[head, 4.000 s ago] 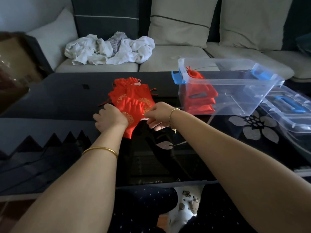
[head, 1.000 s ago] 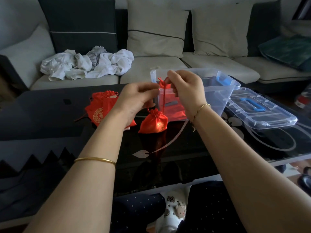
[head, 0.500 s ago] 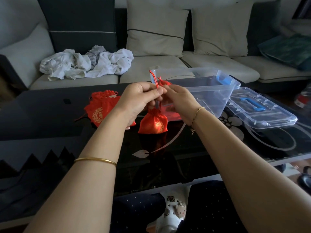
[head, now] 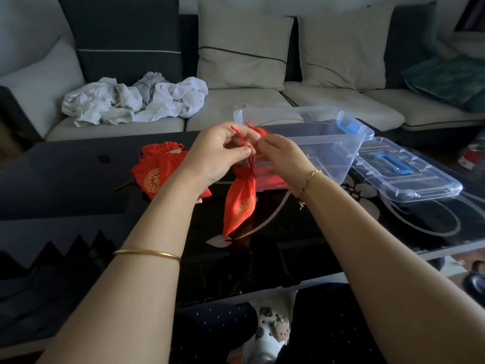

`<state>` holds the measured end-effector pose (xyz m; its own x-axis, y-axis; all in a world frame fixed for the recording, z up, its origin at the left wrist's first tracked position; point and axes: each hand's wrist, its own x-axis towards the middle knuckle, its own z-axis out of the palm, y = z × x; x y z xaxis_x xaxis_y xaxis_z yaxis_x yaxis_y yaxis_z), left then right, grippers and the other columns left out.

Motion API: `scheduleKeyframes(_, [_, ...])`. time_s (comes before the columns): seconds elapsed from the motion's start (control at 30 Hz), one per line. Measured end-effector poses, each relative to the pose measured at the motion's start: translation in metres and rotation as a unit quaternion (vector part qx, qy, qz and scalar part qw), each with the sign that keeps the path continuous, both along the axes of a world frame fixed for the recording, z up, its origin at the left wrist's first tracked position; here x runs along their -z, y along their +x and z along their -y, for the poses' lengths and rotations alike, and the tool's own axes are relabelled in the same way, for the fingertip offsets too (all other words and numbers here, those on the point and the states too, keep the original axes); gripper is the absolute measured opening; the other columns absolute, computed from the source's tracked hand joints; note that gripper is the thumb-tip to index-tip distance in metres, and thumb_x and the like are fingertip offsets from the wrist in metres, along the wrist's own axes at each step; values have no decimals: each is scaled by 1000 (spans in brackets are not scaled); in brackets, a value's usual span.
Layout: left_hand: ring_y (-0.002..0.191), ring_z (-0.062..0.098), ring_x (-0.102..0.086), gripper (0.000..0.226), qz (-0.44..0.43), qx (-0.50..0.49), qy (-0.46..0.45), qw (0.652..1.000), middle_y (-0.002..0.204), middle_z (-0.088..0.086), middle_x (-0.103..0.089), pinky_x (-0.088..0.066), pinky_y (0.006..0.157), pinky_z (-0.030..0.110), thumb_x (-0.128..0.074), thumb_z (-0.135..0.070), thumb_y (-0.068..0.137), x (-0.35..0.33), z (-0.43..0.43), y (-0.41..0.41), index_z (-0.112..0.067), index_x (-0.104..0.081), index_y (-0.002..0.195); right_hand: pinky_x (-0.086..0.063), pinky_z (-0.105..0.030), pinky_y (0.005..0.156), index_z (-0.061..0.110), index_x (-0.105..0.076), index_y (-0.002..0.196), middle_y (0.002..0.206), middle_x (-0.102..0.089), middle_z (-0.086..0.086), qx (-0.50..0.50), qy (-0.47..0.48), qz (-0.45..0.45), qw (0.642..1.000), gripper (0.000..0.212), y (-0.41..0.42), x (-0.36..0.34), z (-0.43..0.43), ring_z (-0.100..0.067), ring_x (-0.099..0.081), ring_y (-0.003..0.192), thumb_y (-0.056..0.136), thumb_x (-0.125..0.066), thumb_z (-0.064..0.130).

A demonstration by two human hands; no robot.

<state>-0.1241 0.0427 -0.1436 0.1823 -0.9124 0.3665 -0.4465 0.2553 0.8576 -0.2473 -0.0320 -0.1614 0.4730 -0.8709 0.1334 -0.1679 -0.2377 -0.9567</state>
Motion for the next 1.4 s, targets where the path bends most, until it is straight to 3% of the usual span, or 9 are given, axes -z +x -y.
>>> scheduleKeyframes(0.1, [82, 9, -61, 30, 157, -39, -45, 986, 86, -1, -63, -50, 79, 17, -63, -2, 84, -1, -2, -4, -24, -68, 103, -45, -32, 66, 0, -60, 98, 81, -57, -12, -34, 31, 53, 998, 22, 8, 2, -3, -22, -54, 72, 97, -40, 8])
scheduleKeyframes(0.17, [83, 8, -59, 31, 212, -84, -77, 971, 82, -14, -59, -50, 81, 24, -64, -6, 83, 0, -3, -7, -26, -68, 107, -45, -32, 64, 6, -62, 94, 76, -60, -9, -55, 64, 58, 995, 24, 9, 3, -5, -20, -55, 66, 96, -38, 2])
scheduleKeyframes(0.33, [84, 4, -56, 35, 247, -130, -168, 946, 84, -11, -65, -48, 82, 28, -65, -5, 82, 6, 0, -5, -20, -67, 114, -42, -24, 56, 7, -57, 104, 81, -59, -6, -114, 208, 113, 965, 14, 3, 6, -1, -16, -53, 68, 95, -46, 12])
scheduleKeyframes(0.5, [84, -4, -51, 38, 233, -143, -186, 944, 81, -16, -61, -43, 80, 14, -64, -5, 82, 11, 3, -4, -19, -65, 117, -49, -21, 52, 10, -60, 92, 84, -65, -3, -172, 214, 118, 954, 16, -3, 6, -2, -8, -63, 62, 97, -46, 16])
scheduleKeyframes(0.63, [79, 0, -58, 24, 169, -150, -133, 965, 82, -11, -64, -43, 75, 7, -66, -7, 83, 12, 4, -1, -16, -72, 104, -54, -39, 81, 1, -64, 97, 89, -69, -7, -75, 58, 39, 995, 26, -3, 7, 3, -16, -67, 78, 97, -48, 21])
scheduleKeyframes(0.77, [80, 10, -66, 14, 26, -142, -64, 987, 83, -5, -70, -53, 69, 19, -63, -8, 86, 12, 4, 4, -18, -72, 90, -50, -18, 60, 12, -60, 67, 72, -67, -2, 16, -16, 52, 998, 34, -5, 1, 0, -13, -64, 68, 96, -48, 25])
scheduleKeyframes(0.9, [76, 9, -67, 15, -169, -116, 22, 978, 86, 1, -70, -51, 60, 17, -53, -11, 94, 8, 3, 3, -12, -68, 89, -48, -19, 52, 14, -55, 60, 65, -64, 1, 51, 69, 139, 987, 37, -6, -1, 0, -14, -62, 64, 92, -55, 34])
scheduleKeyframes(1.13, [66, 12, -63, 37, -217, -188, 77, 955, 76, 1, -67, -46, 60, 25, -38, -29, 100, 7, 2, 7, -12, -68, 87, -49, -19, 50, 11, -46, 60, 75, -67, -4, 1, 269, 322, 908, 38, -5, -3, 0, -11, -61, 57, 95, -49, 25])
scheduleKeyframes(1.4, [64, 13, -63, 38, -230, -165, 85, 955, 74, 5, -65, -48, 54, 20, -35, -27, 101, 7, 1, 7, -6, -65, 91, -38, -22, 51, 11, -53, 73, 68, -51, -5, 40, 206, 116, 971, 26, 4, 2, -8, -13, -44, 53, 97, -43, 15])
